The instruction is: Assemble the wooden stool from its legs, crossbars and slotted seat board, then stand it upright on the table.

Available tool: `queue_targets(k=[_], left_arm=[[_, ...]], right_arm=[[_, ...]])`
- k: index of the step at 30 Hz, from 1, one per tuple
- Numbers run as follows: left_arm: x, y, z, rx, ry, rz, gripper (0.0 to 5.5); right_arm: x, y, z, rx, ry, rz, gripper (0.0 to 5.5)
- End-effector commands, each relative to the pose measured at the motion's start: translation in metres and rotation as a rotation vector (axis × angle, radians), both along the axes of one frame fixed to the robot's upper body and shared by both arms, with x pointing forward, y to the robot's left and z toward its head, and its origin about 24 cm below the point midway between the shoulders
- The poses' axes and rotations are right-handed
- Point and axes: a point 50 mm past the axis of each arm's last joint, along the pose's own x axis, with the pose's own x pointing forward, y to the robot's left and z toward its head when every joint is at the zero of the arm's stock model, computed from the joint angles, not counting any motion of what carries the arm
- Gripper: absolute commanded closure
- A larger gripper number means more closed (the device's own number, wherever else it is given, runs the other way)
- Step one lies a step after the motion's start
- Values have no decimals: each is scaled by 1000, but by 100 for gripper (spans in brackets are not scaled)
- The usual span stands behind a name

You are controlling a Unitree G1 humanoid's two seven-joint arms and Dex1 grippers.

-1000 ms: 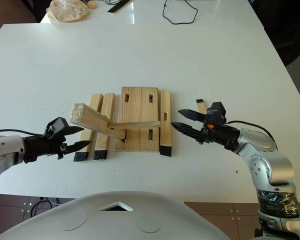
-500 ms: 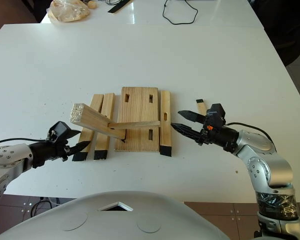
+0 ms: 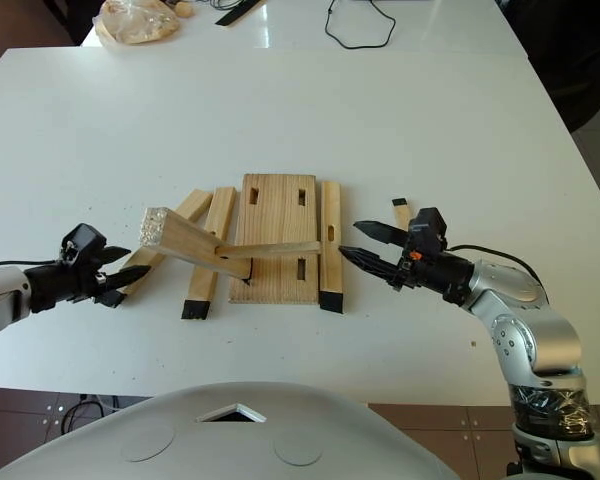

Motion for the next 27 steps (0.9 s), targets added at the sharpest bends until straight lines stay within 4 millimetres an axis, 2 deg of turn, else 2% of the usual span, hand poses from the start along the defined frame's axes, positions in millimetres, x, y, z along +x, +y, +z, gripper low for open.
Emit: queue_targets(k=[1, 6, 12, 19, 23, 27], left_arm=[[-4, 0, -10, -13, 44, 5, 268], [-3, -1, -18, -38, 56, 13, 268], [0, 1, -23, -76, 41, 86, 346], [1, -1, -23, -94, 23, 68, 347], [26, 0, 0, -106, -168, 89, 347], [42, -20, 30, -217, -337, 23, 347]], right_arm=[[2, 0, 0, -26, -12, 1, 246], [4, 0, -1, -34, -14, 7, 246], [6, -2, 1, -42, -17, 19, 246], [12, -5, 6, -38, -33, 12, 246], [24, -14, 20, 15, -75, -47, 246], [35, -17, 53, 166, -157, -65, 246]])
